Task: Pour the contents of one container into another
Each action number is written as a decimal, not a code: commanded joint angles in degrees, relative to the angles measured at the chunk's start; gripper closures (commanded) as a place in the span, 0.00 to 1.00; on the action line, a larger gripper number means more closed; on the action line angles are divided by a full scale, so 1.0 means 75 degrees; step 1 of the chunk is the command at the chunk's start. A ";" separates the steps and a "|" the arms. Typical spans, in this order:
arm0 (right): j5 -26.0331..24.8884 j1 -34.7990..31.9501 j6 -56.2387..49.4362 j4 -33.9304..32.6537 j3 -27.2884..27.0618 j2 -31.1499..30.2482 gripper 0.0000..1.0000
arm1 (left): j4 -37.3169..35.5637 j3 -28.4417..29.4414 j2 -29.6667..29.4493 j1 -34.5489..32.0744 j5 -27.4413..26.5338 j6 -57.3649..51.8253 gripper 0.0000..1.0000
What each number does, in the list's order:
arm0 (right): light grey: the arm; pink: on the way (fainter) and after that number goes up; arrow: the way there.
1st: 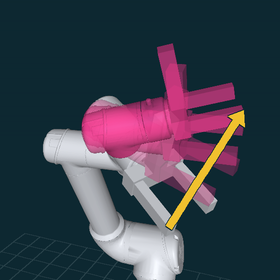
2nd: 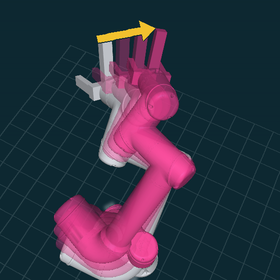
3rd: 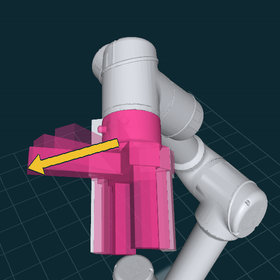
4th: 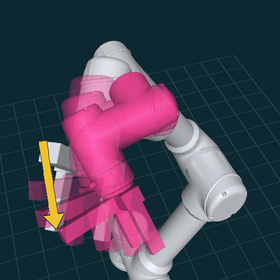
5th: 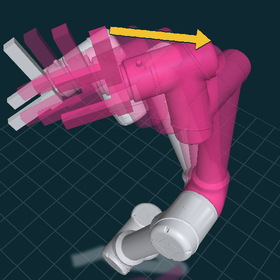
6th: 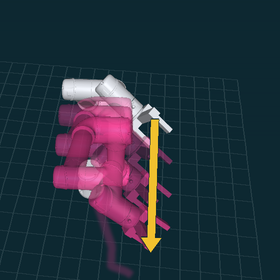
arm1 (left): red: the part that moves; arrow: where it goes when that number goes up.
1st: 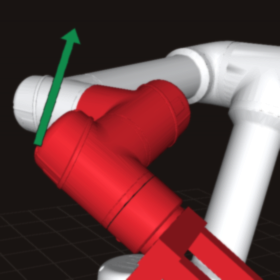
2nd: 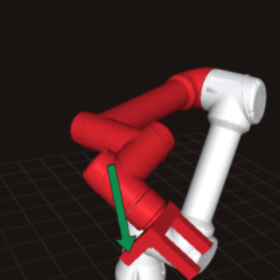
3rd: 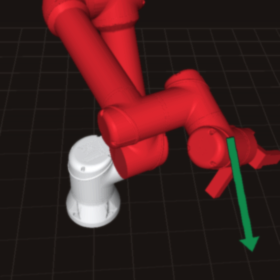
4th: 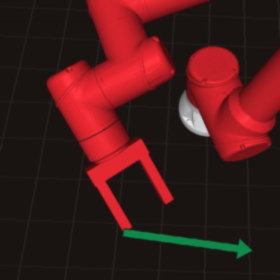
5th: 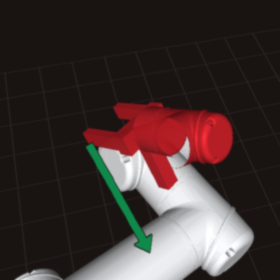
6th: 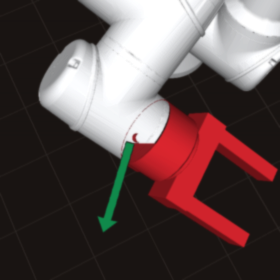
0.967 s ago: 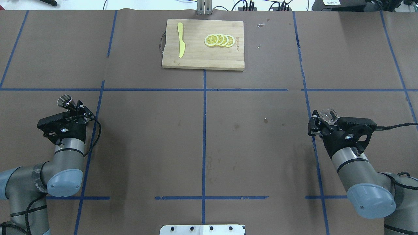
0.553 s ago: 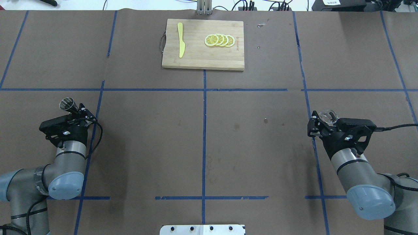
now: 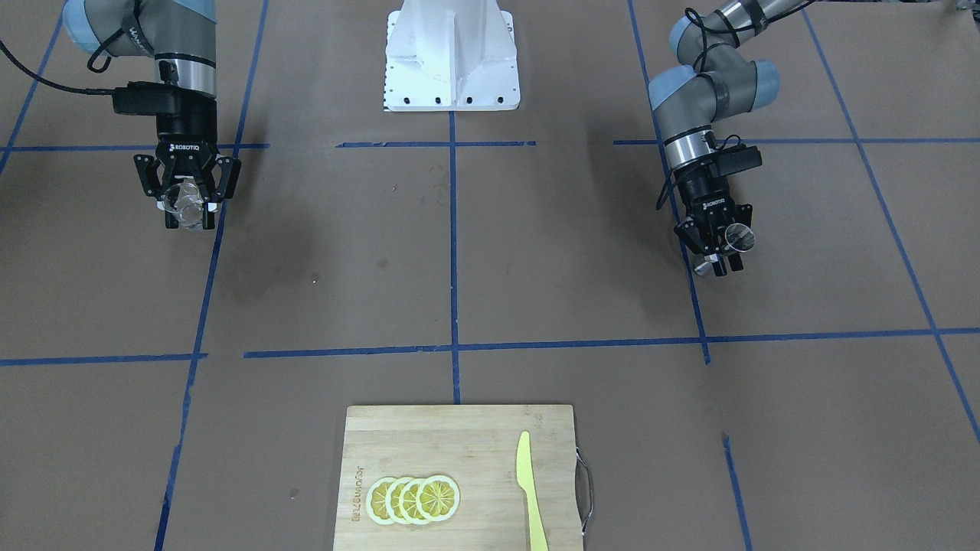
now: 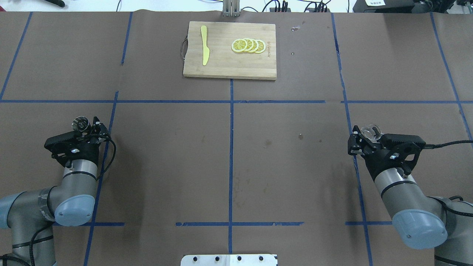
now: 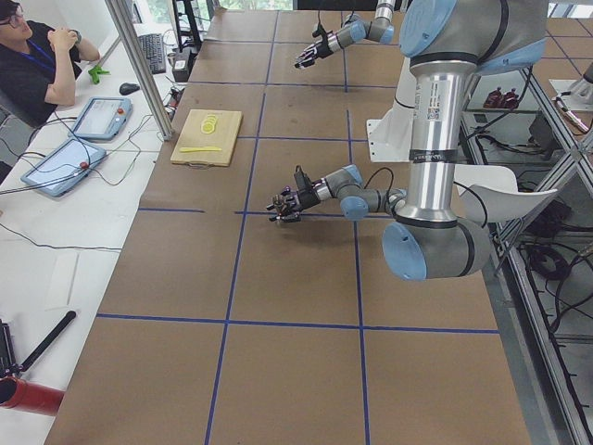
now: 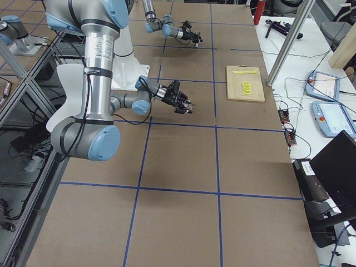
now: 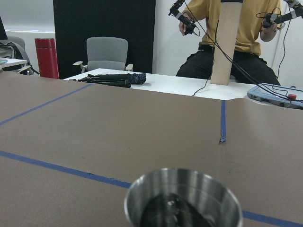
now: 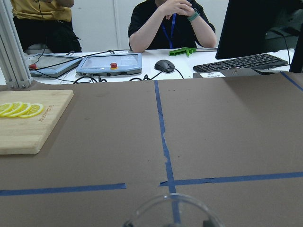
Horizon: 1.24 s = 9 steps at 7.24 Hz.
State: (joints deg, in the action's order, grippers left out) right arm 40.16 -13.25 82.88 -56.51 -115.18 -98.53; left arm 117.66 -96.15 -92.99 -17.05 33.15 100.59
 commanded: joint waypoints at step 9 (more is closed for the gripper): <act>-0.0538 0.0277 0.0116 -0.0012 0.0134 -0.0023 1.00 | 0.0016 -0.1927 0.0841 0.0082 0.2630 -0.2042 0.00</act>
State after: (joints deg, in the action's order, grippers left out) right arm 36.76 -11.59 83.22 -56.59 -114.50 -98.70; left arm 117.76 -105.35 -89.14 -16.47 49.21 88.31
